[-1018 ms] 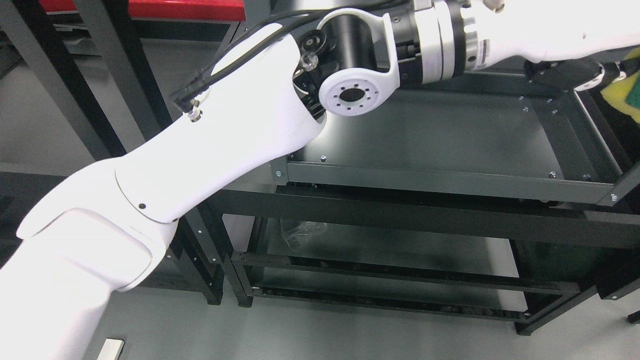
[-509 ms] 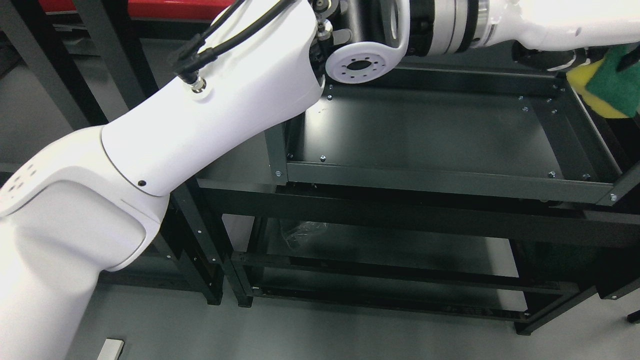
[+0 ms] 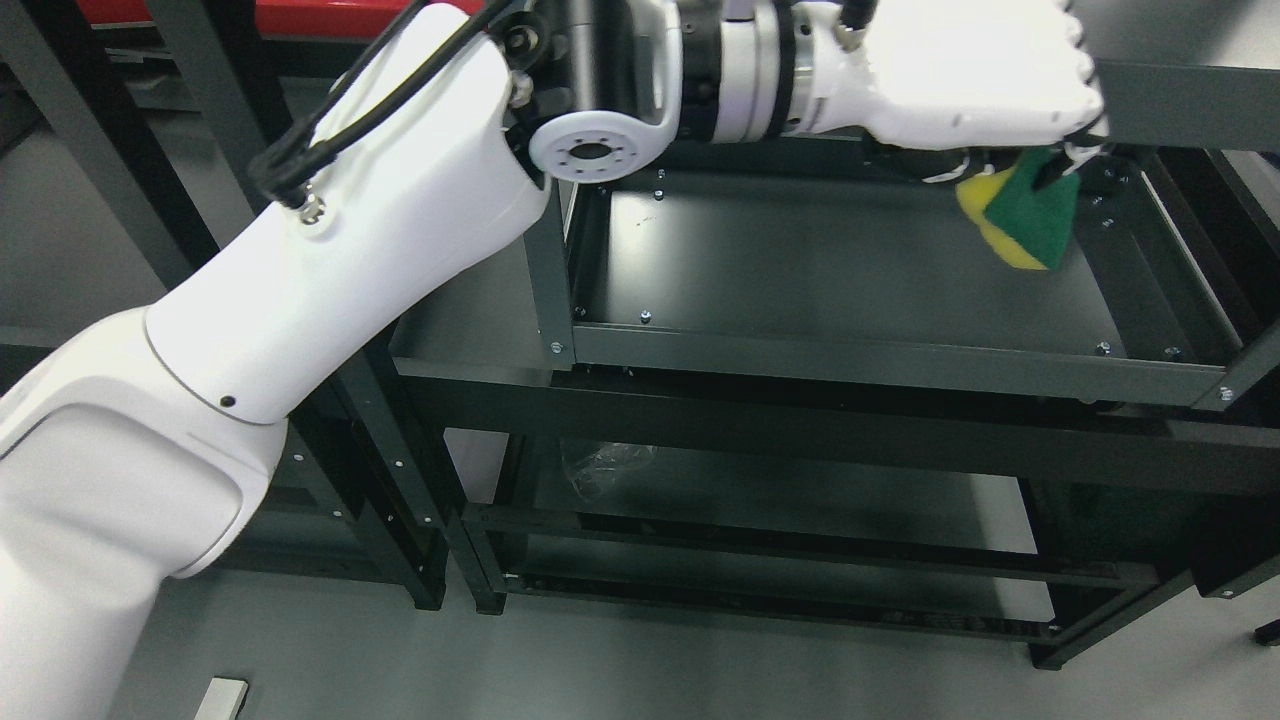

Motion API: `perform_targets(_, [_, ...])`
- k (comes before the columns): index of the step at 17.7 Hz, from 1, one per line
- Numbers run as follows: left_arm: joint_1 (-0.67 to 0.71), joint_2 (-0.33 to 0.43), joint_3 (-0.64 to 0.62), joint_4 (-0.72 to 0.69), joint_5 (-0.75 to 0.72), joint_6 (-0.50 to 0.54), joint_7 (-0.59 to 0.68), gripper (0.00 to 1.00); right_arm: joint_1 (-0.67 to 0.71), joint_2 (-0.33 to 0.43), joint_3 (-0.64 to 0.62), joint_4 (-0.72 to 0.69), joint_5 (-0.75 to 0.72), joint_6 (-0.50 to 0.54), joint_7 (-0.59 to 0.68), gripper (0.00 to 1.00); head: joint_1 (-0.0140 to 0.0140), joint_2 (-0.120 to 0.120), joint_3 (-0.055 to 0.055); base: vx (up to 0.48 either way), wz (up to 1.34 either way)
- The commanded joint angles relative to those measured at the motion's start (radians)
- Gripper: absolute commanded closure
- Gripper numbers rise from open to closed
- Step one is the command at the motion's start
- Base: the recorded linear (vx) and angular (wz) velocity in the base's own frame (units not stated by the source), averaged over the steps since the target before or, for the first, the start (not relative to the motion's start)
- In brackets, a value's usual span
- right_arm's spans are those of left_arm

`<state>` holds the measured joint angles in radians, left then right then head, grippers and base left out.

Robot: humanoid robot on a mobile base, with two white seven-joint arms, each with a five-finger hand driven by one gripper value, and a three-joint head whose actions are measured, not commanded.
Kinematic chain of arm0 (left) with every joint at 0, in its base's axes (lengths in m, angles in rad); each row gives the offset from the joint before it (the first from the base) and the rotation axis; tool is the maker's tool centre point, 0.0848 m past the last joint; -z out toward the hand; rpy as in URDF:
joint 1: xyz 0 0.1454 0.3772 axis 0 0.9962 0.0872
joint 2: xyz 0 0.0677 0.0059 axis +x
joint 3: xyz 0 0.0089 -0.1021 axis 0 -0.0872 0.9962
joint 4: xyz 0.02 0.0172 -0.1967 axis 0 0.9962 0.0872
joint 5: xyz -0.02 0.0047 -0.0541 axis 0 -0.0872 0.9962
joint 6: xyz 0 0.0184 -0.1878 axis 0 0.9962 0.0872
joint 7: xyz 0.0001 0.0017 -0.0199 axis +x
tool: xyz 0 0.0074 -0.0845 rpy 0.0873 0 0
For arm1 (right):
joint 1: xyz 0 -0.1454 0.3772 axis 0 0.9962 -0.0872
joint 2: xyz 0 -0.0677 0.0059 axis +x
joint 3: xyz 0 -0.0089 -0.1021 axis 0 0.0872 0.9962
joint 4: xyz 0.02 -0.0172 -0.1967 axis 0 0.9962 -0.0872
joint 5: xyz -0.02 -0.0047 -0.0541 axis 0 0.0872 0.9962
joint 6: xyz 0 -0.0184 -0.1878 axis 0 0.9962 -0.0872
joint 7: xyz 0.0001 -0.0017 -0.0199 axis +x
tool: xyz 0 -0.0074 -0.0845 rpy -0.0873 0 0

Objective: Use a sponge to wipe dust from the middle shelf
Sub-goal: 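Wipe the sponge across the middle shelf surface with the left hand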

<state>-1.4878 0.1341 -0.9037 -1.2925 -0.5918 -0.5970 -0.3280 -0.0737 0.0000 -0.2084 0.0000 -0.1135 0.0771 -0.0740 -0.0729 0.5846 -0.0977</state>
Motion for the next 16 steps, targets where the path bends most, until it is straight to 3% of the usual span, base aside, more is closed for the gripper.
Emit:
perform_targets(1, [0.165,0.319,0.257,-0.261,0.006,-0.059,-0.037,1.0,0.0,-0.017,0.0,-0.017,0.0,0.0,0.0,0.0,0.0,0.0,0.0,0.0,0.0])
perform_targets(8, [0.357,0.588,0.534,-0.396,0.165,-0.187,-0.088,1.0,0.0,-0.017,0.0,-0.017,0.0,0.0,0.0,0.0,0.0,0.0,0.0,0.0,0.0])
perform_targets(11, [0.428,0.699,0.632,-0.424,0.225,-0.188,-0.088,1.0,0.0,-0.017,0.0,-0.017,0.0,0.0,0.0,0.0,0.0,0.0,0.0,0.0,0.0])
perform_targets(13, [0.457,0.711,0.64,-0.426,0.233,-0.188,-0.086,1.0,0.0,-0.017,0.0,-0.017,0.0,0.0,0.0,0.0,0.0,0.0,0.0,0.0,0.0])
perform_targets(16, [0.454,0.642,0.606,-0.424,0.231,-0.188,-0.085,1.0,0.0,-0.017,0.0,-0.017,0.0,0.0,0.0,0.0,0.0,0.0,0.0,0.0,0.0])
